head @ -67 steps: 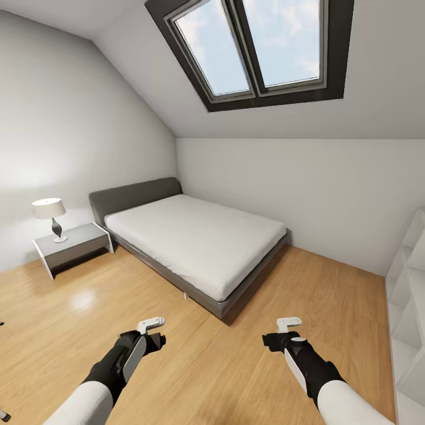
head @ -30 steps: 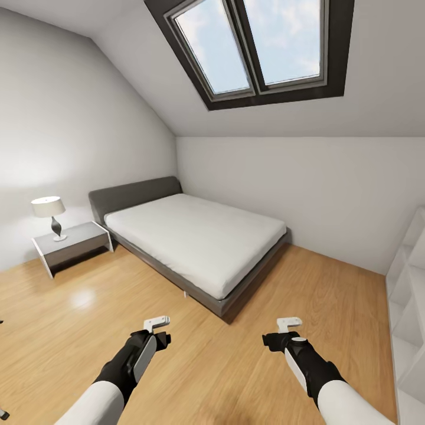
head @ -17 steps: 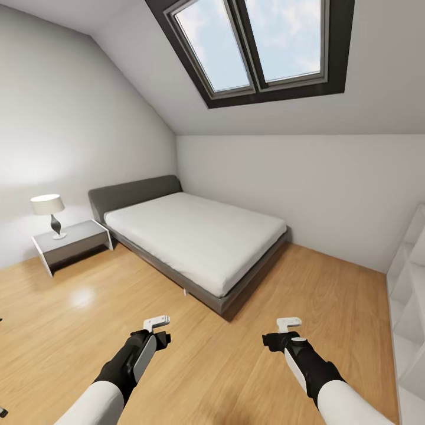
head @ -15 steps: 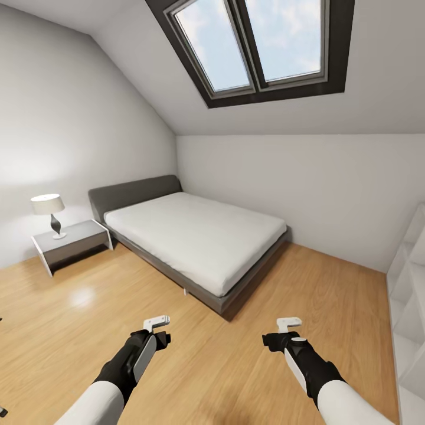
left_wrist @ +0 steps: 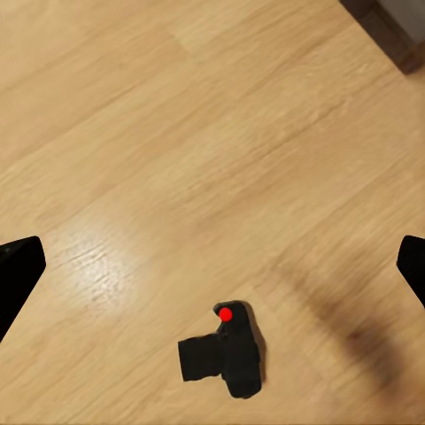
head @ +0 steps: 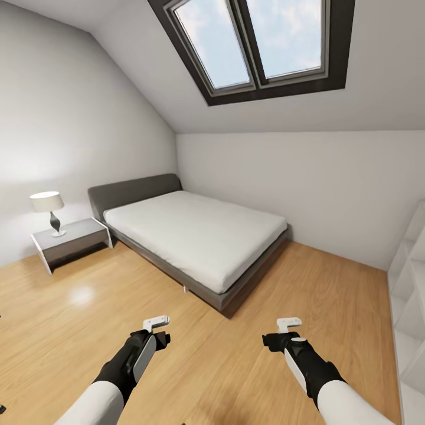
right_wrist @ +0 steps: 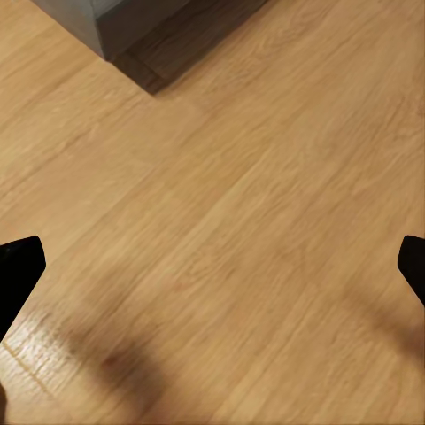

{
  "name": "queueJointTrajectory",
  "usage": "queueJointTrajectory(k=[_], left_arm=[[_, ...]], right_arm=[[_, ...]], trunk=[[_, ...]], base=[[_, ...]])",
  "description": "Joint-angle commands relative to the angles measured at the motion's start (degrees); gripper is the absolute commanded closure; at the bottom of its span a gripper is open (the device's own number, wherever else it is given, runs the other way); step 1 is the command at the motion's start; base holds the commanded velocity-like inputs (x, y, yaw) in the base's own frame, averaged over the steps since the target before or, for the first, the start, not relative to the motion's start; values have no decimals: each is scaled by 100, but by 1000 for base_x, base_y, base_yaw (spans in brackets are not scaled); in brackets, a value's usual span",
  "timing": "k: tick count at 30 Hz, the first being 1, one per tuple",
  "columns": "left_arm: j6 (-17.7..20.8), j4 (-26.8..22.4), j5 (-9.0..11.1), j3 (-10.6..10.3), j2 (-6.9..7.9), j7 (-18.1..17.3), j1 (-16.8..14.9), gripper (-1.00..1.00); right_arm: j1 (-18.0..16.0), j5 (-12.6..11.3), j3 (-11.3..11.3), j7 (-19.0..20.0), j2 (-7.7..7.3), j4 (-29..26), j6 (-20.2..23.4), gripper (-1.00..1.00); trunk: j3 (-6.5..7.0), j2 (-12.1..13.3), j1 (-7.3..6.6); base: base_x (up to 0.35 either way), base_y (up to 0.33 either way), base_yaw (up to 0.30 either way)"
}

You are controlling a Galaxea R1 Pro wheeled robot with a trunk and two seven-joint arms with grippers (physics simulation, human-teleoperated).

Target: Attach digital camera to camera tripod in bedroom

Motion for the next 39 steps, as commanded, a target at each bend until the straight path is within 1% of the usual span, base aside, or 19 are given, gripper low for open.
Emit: queueJointTrajectory(k=[1, 7, 23, 32, 39], left_arm=[[19, -9, 60, 12, -4, 37, -2, -100], [18, 6, 57, 8, 4, 44, -2, -100], [19, -3, 35, 12, -2, 87, -2, -100], [19, 9, 49, 21, 3, 406, -2, -100], [17, 35, 58, 17, 5, 509, -2, -100]], right_arm=[[-2, 59, -14, -2, 4, -12, 37, -100], [-2, 110, 9, -6, 22, -31, -24, -100], [-2, 63, -4, 52, 13, -30, -40, -100], [-2, 54, -13, 52, 13, -8, -8, -100], [-2, 59, -14, 52, 13, -11, -19, -100]], trunk=[[-25, -45, 22], [-132, -285, 154], [-420, -927, 505], [-581, -1288, 703], [-707, -1569, 857]], base=[[0, 0, 0], [0, 0, 0], [0, 0, 0], [0, 0, 0], [0, 0, 0]])
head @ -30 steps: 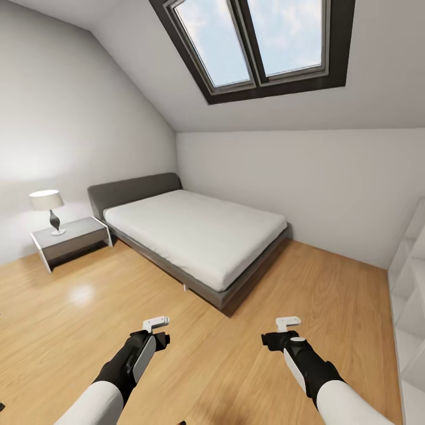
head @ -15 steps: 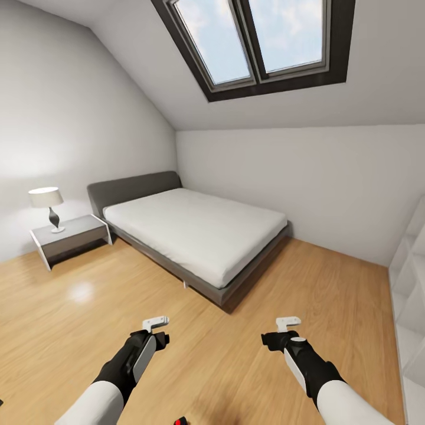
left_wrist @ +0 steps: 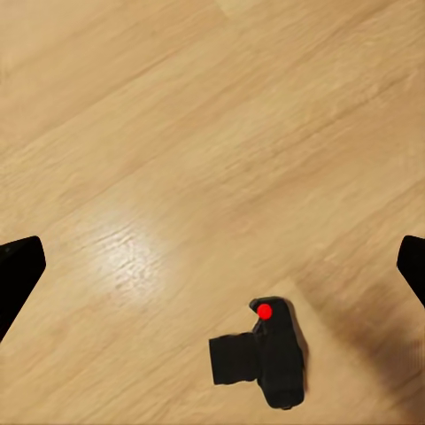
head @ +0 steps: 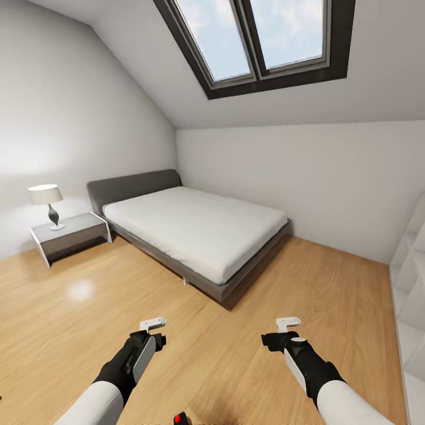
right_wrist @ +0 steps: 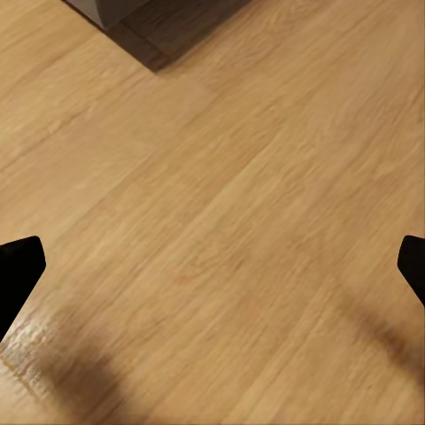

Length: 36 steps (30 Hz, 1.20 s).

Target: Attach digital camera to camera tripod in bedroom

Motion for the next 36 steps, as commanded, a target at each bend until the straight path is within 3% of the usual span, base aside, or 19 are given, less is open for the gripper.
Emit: queueJointTrajectory(k=[1, 36], left_arm=[[15, -2, 59, 11, -4, 41, -2, -100], [8, 40, 67, 7, -3, 49, -2, -100]], right_arm=[[-1, 59, -14, 1, 4, -12, 34, -100], [-1, 60, -18, -51, 12, -5, 66, -100]], trunk=[[-24, -44, 22], [-653, -1448, 791]], base=[[0, 0, 0], [0, 0, 0]])
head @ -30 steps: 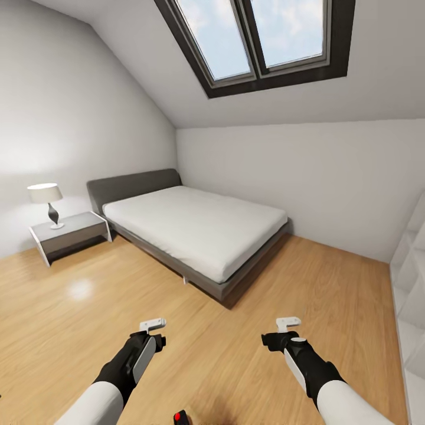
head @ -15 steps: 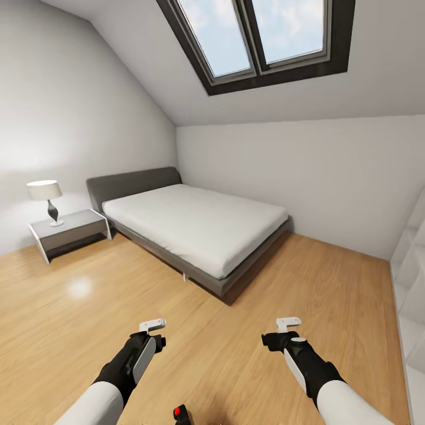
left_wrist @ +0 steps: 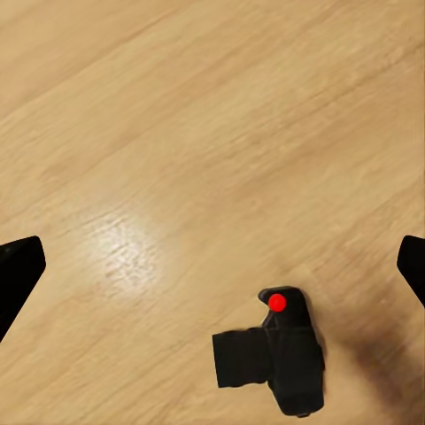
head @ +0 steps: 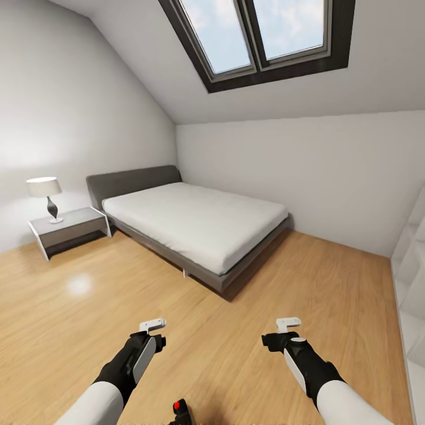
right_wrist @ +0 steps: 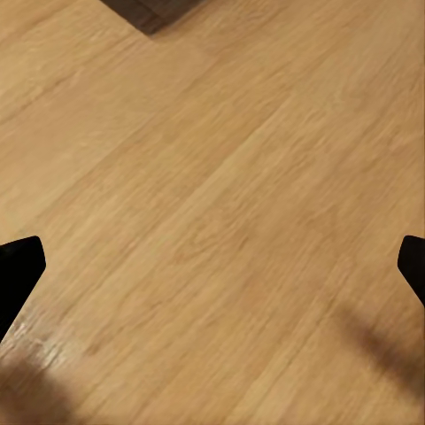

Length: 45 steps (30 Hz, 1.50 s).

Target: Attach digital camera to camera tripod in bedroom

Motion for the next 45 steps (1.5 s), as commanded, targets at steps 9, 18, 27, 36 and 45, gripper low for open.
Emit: queueJointTrajectory(k=[9, 18, 27, 36, 45], left_arm=[[15, -7, 58, 12, -8, 31, -2, -100], [14, -17, 59, 20, -12, 27, -2, -100], [12, -21, 59, 21, -8, 29, -2, -100], [6, -31, 59, 15, 3, 34, -2, -100], [6, -39, 55, 14, 2, 39, -2, -100]], right_arm=[[-1, 58, -15, -4, 4, -12, 39, -100], [-1, 58, -18, -11, 4, -12, 47, -100], [-1, 58, -19, -11, 4, -12, 42, -100], [-1, 51, -19, -12, 4, -11, 28, -100], [-1, 57, -19, -13, 4, -12, 18, -100]], trunk=[[-168, -365, 197], [-330, -726, 395], [-491, -1087, 593], [-661, -1370, 751], [-861, -1382, 775]], base=[[0, 0, 0], [0, 0, 0], [0, 0, 0], [0, 0, 0], [0, 0, 0]])
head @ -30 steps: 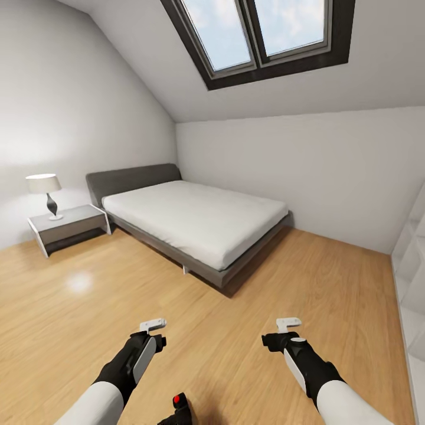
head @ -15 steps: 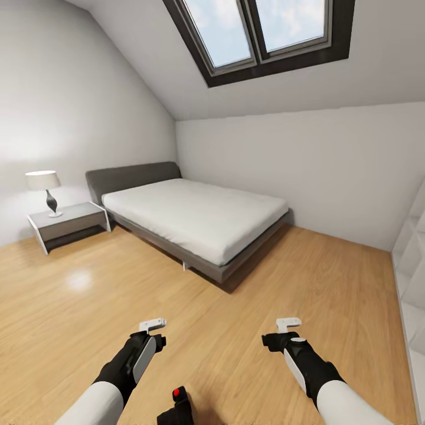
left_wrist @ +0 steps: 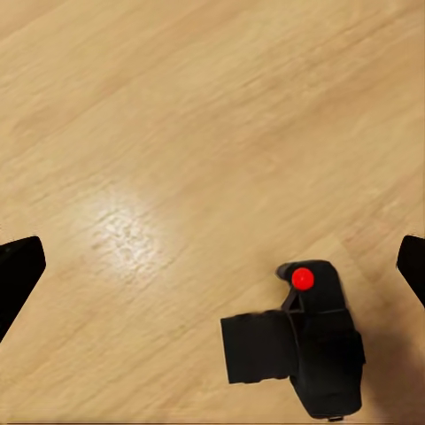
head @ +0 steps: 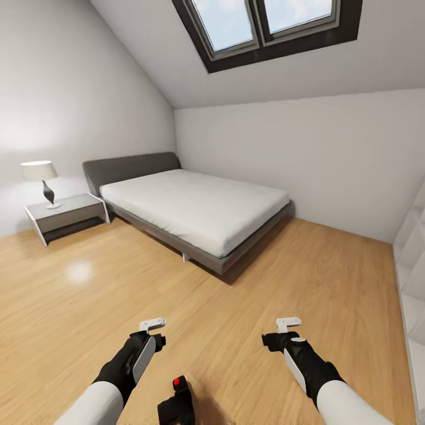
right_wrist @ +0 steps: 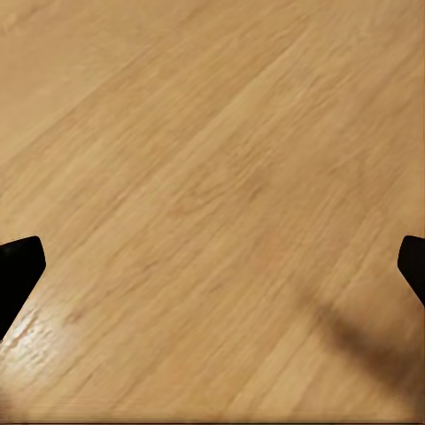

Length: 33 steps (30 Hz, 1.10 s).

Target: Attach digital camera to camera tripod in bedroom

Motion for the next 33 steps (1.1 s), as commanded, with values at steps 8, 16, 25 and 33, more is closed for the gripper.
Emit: queueJointTrajectory(k=[8, 16, 25, 33], left_arm=[[15, -11, 56, 10, -8, 41, -1, -100], [17, -18, 59, 10, -9, 42, -1, -100], [16, -19, 60, 10, -9, 42, -3, -100], [18, -37, 60, 10, -9, 42, -2, -100]], right_arm=[[-1, 59, -15, -3, 4, -9, 45, -100], [-1, 58, -9, -3, 4, -10, 63, -100], [-1, 67, -6, -2, 4, -11, 57, -100], [-1, 68, -6, 5, 3, -21, 25, -100]], trunk=[[-184, -14, 19], [-361, -24, 40], [-560, -36, 63], [-738, -47, 83]], base=[[0, 0, 0], [0, 0, 0], [0, 0, 0], [0, 0, 0]])
